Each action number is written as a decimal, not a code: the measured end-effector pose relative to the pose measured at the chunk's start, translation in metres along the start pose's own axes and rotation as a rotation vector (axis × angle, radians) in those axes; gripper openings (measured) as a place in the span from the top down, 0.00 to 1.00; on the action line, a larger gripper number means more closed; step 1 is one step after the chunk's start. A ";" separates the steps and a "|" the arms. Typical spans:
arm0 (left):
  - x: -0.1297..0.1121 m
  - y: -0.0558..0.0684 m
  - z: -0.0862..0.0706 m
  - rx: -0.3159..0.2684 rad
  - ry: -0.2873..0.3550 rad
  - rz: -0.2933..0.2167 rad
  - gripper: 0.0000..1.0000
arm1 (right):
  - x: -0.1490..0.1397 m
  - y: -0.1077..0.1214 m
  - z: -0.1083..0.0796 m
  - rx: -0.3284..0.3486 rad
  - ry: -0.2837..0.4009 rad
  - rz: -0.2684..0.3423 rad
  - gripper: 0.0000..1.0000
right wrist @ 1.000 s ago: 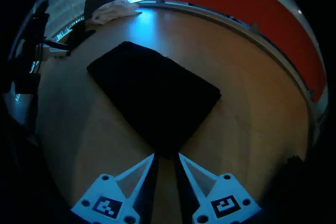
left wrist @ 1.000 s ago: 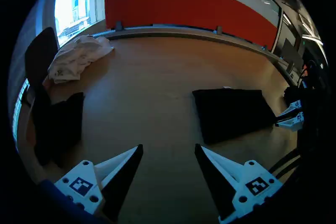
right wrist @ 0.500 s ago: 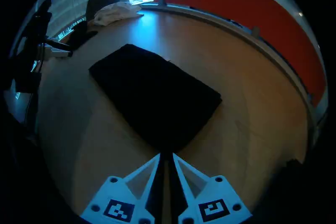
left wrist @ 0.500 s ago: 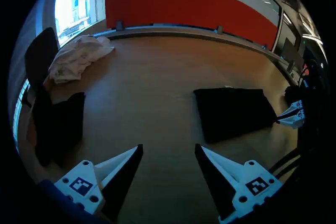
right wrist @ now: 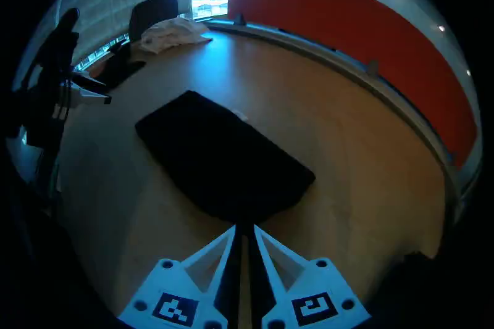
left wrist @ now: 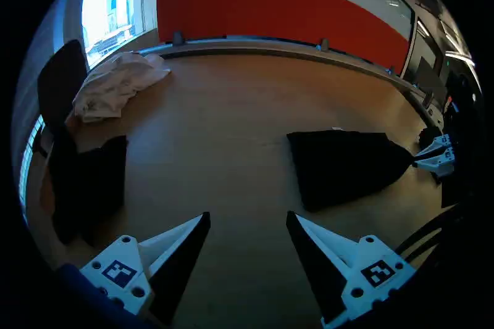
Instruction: Fold towel
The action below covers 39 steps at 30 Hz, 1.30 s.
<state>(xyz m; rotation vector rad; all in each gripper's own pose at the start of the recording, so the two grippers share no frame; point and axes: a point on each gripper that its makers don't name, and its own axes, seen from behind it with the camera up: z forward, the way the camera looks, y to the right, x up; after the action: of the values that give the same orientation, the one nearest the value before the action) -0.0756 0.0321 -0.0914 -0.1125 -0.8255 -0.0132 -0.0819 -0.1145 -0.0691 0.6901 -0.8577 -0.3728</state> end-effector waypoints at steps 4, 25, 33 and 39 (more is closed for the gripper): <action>-0.001 -0.002 -0.002 0.003 -0.001 0.000 0.09 | 0.021 0.000 -0.004 0.002 0.029 -0.019 0.94; -0.002 -0.013 -0.010 0.014 0.005 -0.011 0.09 | 0.091 -0.003 -0.016 0.000 0.122 -0.136 0.94; 0.000 -0.016 -0.016 0.016 0.013 -0.011 0.09 | 0.110 -0.008 -0.011 0.008 0.142 -0.164 0.94; -0.002 -0.020 -0.018 0.020 0.012 -0.013 0.09 | 0.127 -0.014 -0.012 0.018 0.160 -0.192 0.94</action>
<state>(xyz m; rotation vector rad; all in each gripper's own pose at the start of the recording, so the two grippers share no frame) -0.0647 0.0103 -0.1033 -0.0879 -0.8137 -0.0181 0.0044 -0.1911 -0.0128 0.8109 -0.6453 -0.4754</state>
